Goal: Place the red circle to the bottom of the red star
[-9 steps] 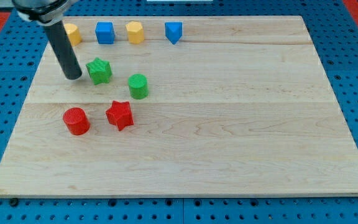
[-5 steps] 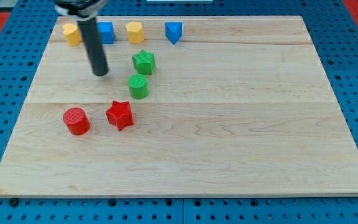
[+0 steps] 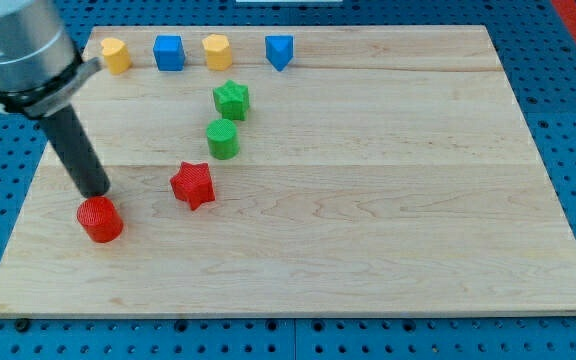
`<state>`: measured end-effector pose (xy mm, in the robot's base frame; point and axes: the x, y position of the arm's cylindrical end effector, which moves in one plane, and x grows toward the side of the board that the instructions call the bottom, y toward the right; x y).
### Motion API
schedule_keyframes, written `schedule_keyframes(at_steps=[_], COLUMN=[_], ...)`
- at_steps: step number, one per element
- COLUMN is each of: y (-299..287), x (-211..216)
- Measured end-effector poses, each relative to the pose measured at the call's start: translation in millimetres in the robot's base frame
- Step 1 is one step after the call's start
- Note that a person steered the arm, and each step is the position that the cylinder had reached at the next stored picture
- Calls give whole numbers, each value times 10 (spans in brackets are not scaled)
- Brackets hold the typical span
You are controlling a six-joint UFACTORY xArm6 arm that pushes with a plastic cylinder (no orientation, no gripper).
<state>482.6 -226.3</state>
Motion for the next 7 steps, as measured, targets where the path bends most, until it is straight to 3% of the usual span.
schedule_keyframes(at_steps=[1, 3, 5, 7], y=[-154, 366, 140, 734], x=[151, 477, 653, 699])
